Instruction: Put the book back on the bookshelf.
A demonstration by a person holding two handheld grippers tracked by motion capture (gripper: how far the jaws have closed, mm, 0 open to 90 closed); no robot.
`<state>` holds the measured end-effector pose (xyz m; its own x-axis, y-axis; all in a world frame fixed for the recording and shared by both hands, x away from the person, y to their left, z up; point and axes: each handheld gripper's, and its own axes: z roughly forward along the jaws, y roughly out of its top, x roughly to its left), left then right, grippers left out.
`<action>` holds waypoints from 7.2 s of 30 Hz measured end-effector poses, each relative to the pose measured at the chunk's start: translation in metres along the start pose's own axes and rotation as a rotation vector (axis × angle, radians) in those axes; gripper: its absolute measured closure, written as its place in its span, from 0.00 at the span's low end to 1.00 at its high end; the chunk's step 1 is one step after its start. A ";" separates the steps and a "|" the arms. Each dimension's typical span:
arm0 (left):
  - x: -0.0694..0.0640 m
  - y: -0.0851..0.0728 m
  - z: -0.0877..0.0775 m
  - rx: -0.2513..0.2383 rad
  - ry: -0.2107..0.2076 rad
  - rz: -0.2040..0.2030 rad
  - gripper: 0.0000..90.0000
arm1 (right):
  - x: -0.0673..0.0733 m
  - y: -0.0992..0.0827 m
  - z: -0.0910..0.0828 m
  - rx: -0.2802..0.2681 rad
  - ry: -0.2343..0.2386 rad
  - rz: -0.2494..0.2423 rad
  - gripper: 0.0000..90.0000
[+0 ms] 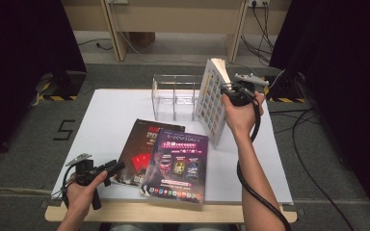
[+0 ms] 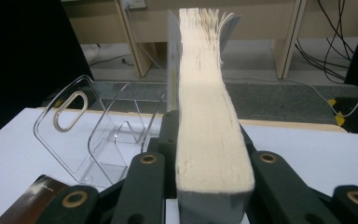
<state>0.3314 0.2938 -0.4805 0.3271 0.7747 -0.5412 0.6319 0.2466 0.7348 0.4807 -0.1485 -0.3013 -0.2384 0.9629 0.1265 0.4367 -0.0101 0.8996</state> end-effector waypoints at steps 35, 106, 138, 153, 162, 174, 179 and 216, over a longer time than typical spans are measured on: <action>0.003 0.000 -0.002 -0.013 -0.003 -0.011 0.54 | 0.021 0.034 0.029 -0.079 -0.027 -0.001 0.83; 0.004 -0.002 -0.001 -0.002 -0.001 -0.006 0.54 | 0.013 0.035 0.061 0.025 -0.064 -0.030 0.75; 0.005 -0.001 -0.002 -0.010 -0.002 -0.009 0.54 | 0.011 0.036 0.071 0.040 -0.062 0.006 0.83; 0.007 -0.001 -0.002 -0.012 -0.001 -0.010 0.54 | 0.014 0.035 0.082 0.008 -0.088 0.028 0.83; 0.005 -0.002 -0.001 -0.012 -0.003 -0.006 0.54 | 0.014 0.030 0.080 -0.012 -0.121 0.001 0.82; 0.003 -0.003 0.000 -0.004 -0.005 -0.001 0.53 | 0.013 0.027 0.072 -0.034 -0.135 -0.007 0.73; 0.002 -0.003 0.000 -0.006 -0.004 0.005 0.53 | 0.012 0.023 0.064 -0.023 -0.116 -0.004 0.70; -0.004 -0.003 0.002 0.005 -0.008 0.027 0.49 | 0.003 -0.018 0.009 0.027 -0.019 0.072 0.67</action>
<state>0.3295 0.2885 -0.4819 0.3495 0.7763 -0.5246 0.6264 0.2228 0.7470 0.4802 -0.1432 -0.3213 -0.1893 0.9649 0.1820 0.4750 -0.0722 0.8770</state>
